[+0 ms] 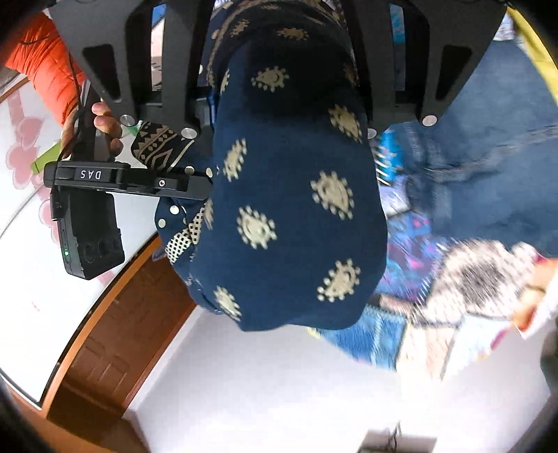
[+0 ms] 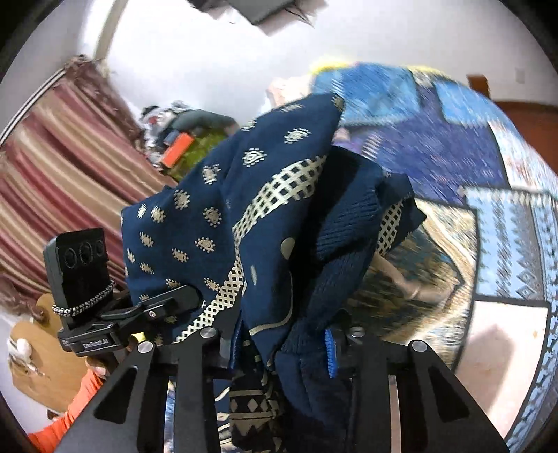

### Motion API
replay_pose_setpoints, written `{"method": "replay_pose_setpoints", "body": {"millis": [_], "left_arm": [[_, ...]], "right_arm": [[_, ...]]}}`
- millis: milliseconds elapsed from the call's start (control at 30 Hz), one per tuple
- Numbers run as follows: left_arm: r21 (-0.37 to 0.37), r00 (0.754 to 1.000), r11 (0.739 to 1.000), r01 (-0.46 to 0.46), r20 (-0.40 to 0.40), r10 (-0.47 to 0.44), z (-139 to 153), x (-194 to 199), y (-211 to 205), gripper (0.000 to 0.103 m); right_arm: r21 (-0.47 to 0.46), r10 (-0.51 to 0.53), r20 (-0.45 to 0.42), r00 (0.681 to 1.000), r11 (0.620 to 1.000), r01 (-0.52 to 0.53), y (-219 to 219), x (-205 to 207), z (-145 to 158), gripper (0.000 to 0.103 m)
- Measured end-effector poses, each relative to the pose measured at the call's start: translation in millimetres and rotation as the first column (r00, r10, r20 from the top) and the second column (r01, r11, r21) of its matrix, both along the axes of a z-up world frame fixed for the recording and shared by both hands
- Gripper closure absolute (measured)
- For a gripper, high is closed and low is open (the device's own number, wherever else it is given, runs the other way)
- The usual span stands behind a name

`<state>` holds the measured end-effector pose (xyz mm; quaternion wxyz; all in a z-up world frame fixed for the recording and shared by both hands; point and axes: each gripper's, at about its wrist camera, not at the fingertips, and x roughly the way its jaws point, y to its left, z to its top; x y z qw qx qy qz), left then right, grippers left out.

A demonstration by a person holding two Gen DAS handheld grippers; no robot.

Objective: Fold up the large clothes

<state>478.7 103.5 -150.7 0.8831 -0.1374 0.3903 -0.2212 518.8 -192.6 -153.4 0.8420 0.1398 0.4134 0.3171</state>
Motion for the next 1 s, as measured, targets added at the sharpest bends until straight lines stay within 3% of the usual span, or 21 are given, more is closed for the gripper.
{"method": "replay_pose_setpoints", "body": {"millis": [233, 433, 633, 833, 1000], "left_arm": [[-0.006, 0.992, 0.997, -0.077, 0.103, 0.078, 59, -39, 67, 0.055], [0.015, 0.983, 0.989, -0.148, 0.108, 0.146, 64, -54, 128, 0.055], [0.006, 0.979, 0.979, -0.203, 0.039, 0.202, 25, -43, 186, 0.055], [-0.039, 0.962, 0.965, -0.260, -0.097, 0.255, -45, -6, 233, 0.055], [-0.109, 0.923, 0.939, -0.328, -0.250, 0.293, -113, 36, 270, 0.049]], "right_arm": [[-0.008, 0.063, 0.128, 0.990, 0.998, -0.063, 86, -21, 65, 0.071], [-0.014, 0.104, 0.123, 0.987, 0.995, -0.103, 157, -10, 65, 0.071], [-0.037, 0.131, 0.049, 0.990, 0.991, -0.130, 217, 25, 26, 0.071], [-0.106, 0.126, -0.059, 0.990, 0.986, -0.132, 260, 87, -33, 0.071], [-0.152, 0.116, -0.074, 0.990, 0.980, -0.126, 265, 133, -67, 0.071]]}}
